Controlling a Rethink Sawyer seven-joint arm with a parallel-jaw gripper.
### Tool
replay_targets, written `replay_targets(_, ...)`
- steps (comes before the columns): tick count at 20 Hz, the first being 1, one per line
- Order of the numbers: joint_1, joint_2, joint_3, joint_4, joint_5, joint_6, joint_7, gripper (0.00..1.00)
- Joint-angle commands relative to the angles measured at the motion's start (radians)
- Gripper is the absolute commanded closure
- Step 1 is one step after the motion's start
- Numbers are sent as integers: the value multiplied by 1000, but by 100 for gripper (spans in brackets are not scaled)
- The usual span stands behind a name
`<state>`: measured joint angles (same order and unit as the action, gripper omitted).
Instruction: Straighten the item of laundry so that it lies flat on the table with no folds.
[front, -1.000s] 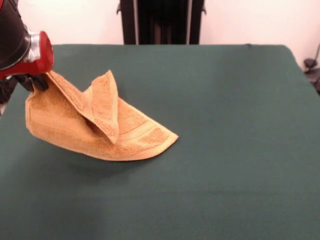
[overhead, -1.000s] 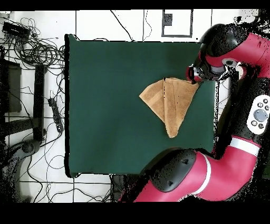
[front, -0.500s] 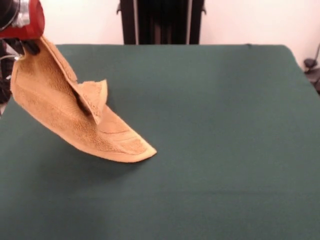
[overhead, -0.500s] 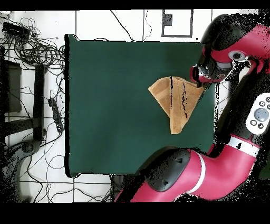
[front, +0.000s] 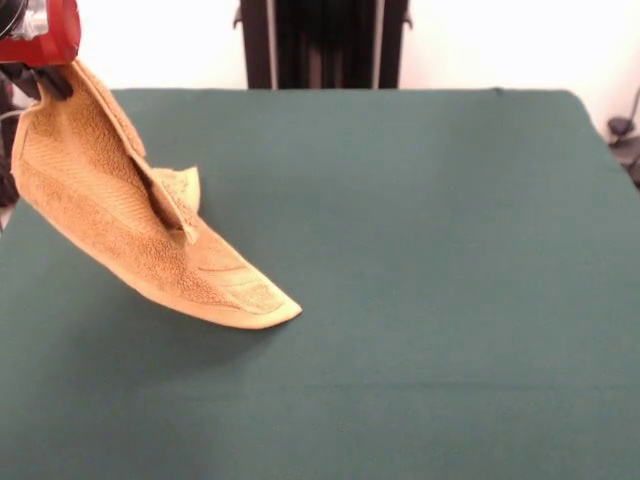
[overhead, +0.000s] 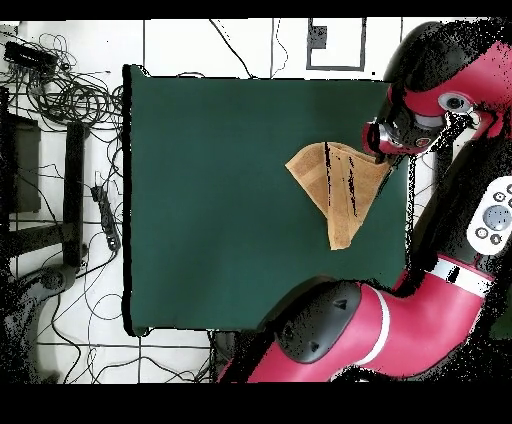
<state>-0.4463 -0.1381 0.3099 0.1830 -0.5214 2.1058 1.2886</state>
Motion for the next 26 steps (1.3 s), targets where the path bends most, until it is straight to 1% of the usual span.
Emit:
replay_targets(1,44,-7,105,84,-11,-8,-162,100)
replay_targets(6,38,-14,89,119,20,-50,-151,100)
replay_targets(10,23,-34,55,202,75,-144,-143,100)
replay_targets(14,14,-54,26,268,99,-211,-143,100)
replay_targets(22,1,-61,23,308,104,-261,-164,100)
replay_targets(26,-1,-58,31,309,100,-273,-167,100)
